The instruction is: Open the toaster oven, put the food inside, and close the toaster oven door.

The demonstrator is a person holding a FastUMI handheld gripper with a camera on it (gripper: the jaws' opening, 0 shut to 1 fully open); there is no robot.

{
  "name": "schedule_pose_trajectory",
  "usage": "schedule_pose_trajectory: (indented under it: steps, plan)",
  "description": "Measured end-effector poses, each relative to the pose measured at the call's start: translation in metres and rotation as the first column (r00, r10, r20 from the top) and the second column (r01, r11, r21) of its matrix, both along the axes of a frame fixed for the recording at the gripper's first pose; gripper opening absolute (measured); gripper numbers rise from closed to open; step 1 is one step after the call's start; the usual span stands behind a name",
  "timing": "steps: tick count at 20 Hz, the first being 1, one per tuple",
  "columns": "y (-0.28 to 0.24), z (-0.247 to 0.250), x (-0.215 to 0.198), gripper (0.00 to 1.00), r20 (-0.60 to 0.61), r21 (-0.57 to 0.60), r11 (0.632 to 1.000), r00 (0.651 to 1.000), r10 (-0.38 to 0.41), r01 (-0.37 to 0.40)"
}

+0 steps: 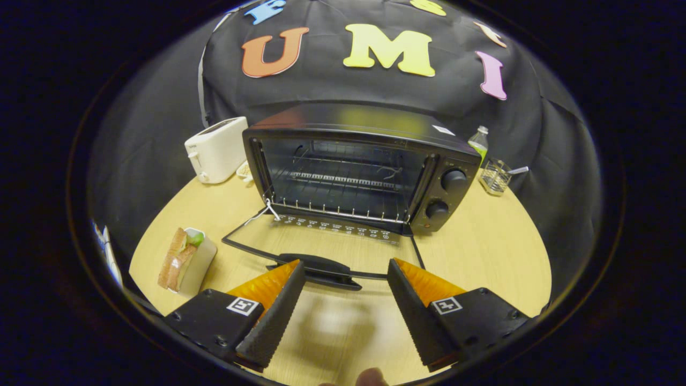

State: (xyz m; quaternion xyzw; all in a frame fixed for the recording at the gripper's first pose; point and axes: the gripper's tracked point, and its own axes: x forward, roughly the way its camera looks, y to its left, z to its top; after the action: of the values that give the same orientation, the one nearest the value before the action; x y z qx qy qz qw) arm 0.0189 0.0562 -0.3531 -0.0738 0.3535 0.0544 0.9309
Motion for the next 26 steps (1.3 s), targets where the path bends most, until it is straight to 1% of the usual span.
schedule_pose_trajectory:
  steps: [4,7,9,12,14,16,18,21,23,26]
  plan:
    - [0.004,-0.013,0.0,1.0,-0.05,-0.001,1.0,0.999,0.012,-0.012]
    - [0.009,-0.026,-0.009,1.0,-0.129,0.01,1.0,0.991,0.014,-0.013]
    - [0.013,-0.025,-0.007,1.0,-0.124,0.014,0.999,0.992,0.031,-0.03]
    - [0.037,-0.005,-0.012,1.0,-0.108,0.044,0.995,0.99,0.096,-0.091]
    - [0.06,0.01,-0.024,1.0,-0.122,0.109,0.982,0.979,0.165,-0.152]
    - [0.089,0.029,-0.035,1.0,-0.142,0.209,0.954,0.958,0.248,-0.216]
    - [0.112,0.042,-0.04,0.99,-0.163,0.298,0.921,0.937,0.308,-0.25]
    - [0.149,0.043,-0.049,1.0,-0.245,0.445,0.862,0.893,0.377,-0.242]
    - [0.169,0.034,-0.058,1.0,-0.308,0.502,0.831,0.848,0.431,-0.24]
    - [0.185,0.011,-0.064,0.99,-0.382,0.539,0.811,0.793,0.475,-0.227]
